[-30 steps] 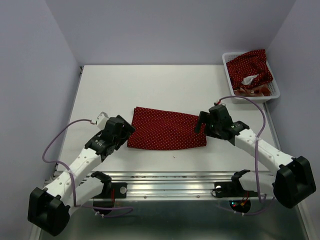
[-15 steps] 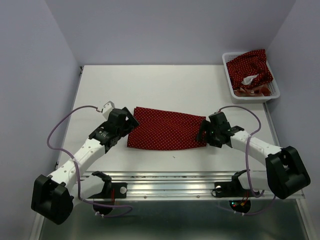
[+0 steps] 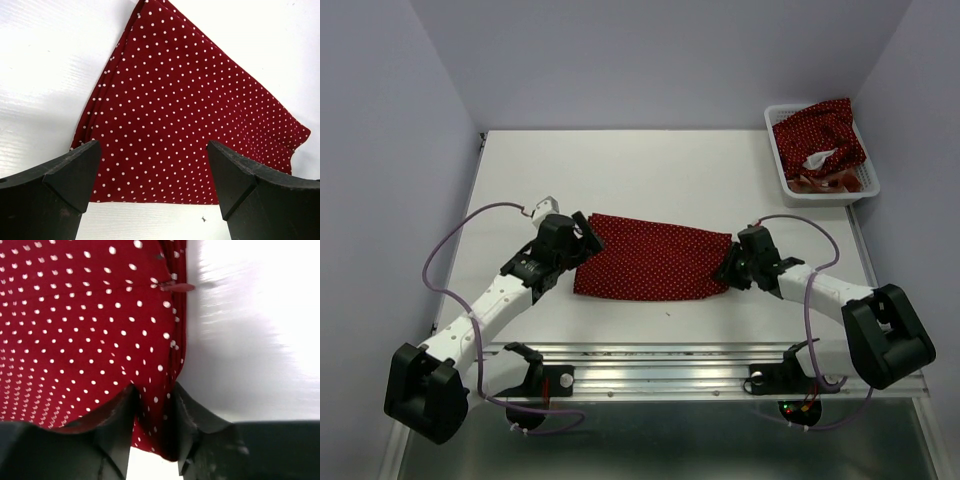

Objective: Fold and stack the skirts
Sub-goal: Fold the skirt

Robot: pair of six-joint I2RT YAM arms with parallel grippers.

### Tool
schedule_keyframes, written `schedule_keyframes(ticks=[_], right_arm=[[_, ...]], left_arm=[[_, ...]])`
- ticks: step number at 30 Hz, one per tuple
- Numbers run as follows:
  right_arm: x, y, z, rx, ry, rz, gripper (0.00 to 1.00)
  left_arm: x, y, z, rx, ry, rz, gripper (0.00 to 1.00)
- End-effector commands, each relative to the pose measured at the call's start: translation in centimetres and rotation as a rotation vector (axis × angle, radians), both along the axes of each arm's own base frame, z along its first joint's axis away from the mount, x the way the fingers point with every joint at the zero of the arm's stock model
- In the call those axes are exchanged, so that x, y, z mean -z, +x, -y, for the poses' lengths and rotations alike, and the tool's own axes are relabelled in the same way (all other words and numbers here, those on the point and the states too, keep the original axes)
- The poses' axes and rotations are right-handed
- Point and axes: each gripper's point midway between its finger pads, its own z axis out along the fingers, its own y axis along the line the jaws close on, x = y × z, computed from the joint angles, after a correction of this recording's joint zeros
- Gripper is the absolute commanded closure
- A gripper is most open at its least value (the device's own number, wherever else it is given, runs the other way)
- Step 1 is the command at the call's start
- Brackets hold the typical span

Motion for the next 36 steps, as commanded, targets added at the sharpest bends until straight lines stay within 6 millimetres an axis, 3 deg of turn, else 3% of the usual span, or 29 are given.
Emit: schedule_keyframes(ticks=[1,7,9,16,23,28,32,36], right_arm=[[1.5,-1.3,0.0,0.000,0.014,-0.053,0.71],[-1.0,0.4,0.5,-0.016,-0.029,0.040,0.81],[-1.9,0.6,1.6,-0.018,-0.098,0.051,0.85],[-5.4,1.4,3.6,-0.061,-0.258,0.076,0.87],[-7.4,1.3,3.9,-0.128,-0.306,0.070,0.90],[-8.4,1.5,4.2,-0.159,-0.342,0.073,0.90],[-8.7,1.5,4.4,-0.154,-0.353,0.077,0.91],[-9.2,1.8,4.4,-0.160,-0.356,0.093,0.90]], left_arm=[[-3.0,1.5,1.7,0.078,-0.030,0.098,0.01],[-3.8,1.5,6.1,0.273,-0.138,0.148,0.01],[-3.6,1.2,8.1,0.345,-0.160,0.153,0.01],[-1.0,0.5,13.0,0.479,-0.188,0.100,0.01],[-0.1,0.6,18.2,0.605,-0.198,0.066,0.01],[1.1,0.2,20.7,0.657,-0.202,0.021,0.01],[0.9,0.1,22.8,0.698,-0.233,0.022,0.01],[2.4,-1.7,25.2,0.769,-0.241,-0.022,0.01]])
